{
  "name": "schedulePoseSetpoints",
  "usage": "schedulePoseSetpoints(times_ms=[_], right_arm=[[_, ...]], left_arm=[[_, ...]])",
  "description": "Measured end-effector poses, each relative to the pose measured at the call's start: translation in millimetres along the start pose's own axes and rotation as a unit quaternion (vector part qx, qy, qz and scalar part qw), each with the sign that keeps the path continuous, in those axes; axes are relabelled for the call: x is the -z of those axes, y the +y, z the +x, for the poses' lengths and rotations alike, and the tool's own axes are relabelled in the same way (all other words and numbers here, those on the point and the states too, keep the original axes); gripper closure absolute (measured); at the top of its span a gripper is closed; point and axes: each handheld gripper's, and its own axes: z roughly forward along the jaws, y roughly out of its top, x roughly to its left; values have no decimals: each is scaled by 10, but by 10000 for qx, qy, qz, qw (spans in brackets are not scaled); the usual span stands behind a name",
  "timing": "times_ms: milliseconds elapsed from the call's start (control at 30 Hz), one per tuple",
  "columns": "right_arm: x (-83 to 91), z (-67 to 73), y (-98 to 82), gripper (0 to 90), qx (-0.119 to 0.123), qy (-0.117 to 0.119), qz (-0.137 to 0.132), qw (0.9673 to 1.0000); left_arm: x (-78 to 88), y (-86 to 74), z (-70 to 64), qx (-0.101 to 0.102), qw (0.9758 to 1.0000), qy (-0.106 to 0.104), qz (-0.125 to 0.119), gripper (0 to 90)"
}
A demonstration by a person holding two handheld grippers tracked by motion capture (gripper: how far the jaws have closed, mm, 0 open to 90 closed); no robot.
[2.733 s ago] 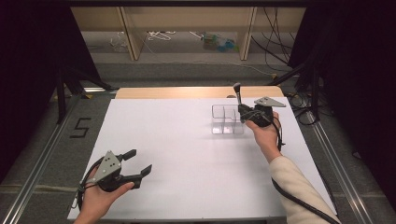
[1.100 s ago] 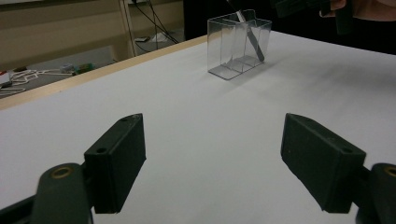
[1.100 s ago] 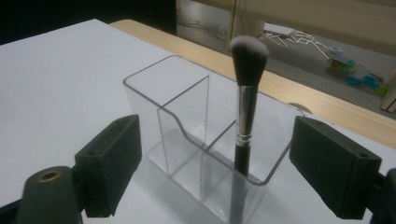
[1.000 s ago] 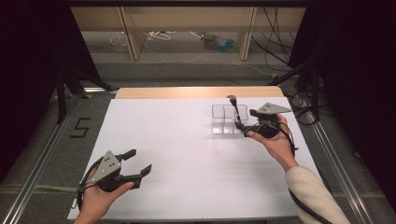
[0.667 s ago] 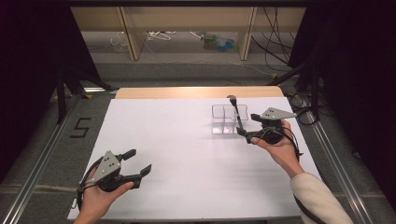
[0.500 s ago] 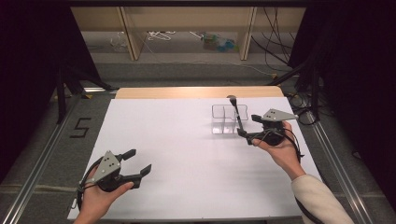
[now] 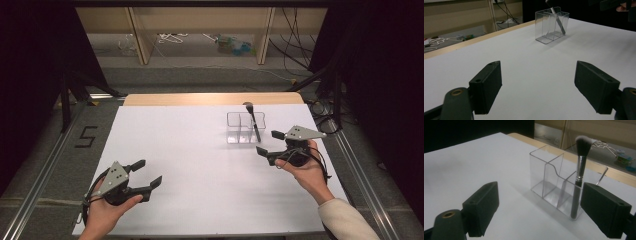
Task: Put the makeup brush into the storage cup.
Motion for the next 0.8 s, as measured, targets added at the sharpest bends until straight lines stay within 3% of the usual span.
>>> schedulePoseSetpoints(times_ms=[100,567,633,667,800], right_arm=[[43,26,-8,161,0,-4,3,10000],[212,269,-64,161,-105,200,-147,9996],[236,303,-88,160,-126,243,-166,9995],[254,317,-96,161,-98,225,-167,9996],[283,362,-131,161,-125,311,-185,9993]], left_arm=[[4,5,9,-72,10000,-8,-3,219],[1,4,11,38,9999,-72,-124,219],[9,13,13,-18,9999,-79,-117,218],[8,10,1,80,9998,-74,-135,218],[5,18,4,25,9996,-133,-238,217]])
